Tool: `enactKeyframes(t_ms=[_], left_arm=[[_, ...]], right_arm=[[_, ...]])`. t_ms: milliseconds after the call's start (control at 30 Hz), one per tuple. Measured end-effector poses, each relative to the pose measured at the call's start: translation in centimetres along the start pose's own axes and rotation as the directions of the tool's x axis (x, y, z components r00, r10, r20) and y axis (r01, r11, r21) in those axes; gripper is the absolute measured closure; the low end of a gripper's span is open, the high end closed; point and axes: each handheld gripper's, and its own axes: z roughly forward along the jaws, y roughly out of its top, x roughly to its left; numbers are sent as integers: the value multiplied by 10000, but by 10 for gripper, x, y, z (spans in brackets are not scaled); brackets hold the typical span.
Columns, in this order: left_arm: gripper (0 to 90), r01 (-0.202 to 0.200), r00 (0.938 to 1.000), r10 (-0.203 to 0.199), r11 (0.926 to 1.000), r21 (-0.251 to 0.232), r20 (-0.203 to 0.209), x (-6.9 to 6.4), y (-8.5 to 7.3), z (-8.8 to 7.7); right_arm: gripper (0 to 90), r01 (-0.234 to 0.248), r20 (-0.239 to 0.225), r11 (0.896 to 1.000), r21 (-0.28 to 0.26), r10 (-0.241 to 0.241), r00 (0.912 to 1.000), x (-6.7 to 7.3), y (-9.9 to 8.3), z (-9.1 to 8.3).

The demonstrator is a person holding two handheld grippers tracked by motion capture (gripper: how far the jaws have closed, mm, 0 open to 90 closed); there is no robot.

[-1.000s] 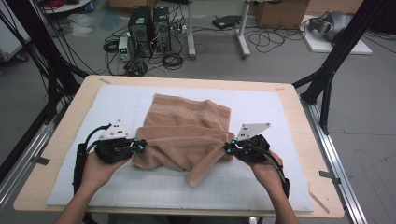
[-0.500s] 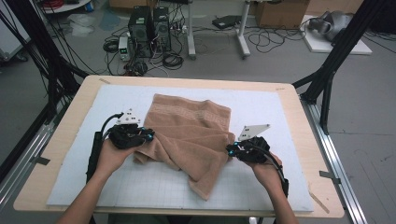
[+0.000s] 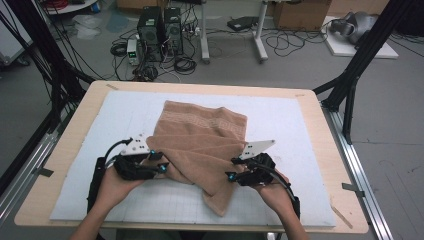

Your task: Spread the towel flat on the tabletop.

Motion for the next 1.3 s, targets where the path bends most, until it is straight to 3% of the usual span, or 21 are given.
enactKeyframes(t_ms=[100,200,367,533,733,833,900,1000,1100,1300], left_arm=[[530,217,9998,-217,9981,573,-17,2,-10,18],[585,304,9995,-291,9947,984,-142,6,-18,36],[754,45,9997,-22,9956,938,-248,6,-19,37],[816,-92,9998,84,9987,497,169,4,-17,21],[821,-475,9969,497,9982,-369,606,4,-1,-21],[821,-543,9913,631,9955,-780,1154,7,8,-43],[820,-546,9823,694,9946,-885,1740,9,12,-54],[820,-578,9804,707,9955,-745,1837,17,13,-60],[820,-330,9840,398,9986,-417,1735,29,7,-52],[810,-128,9912,22,9968,788,1326,38,-11,-8]], right_arm=[[463,-23,3,9995,304,22,10000,-1,-3,14],[519,202,138,9958,890,-215,9997,-2,-7,31],[769,406,273,9950,910,-432,9987,-3,-9,39],[821,624,-6,9947,821,-625,9980,-1,-8,28],[824,862,113,9960,227,-865,9962,3,1,-8],[824,902,214,9959,-62,-900,9957,2,7,-24],[824,1096,335,9938,-172,-1090,9935,4,13,-33],[824,1230,411,9922,-179,-1222,9917,5,19,-41],[824,1113,367,9937,-134,-1108,9932,1,18,-38],[824,823,309,9937,760,-849,9959,-10,5,-6]])
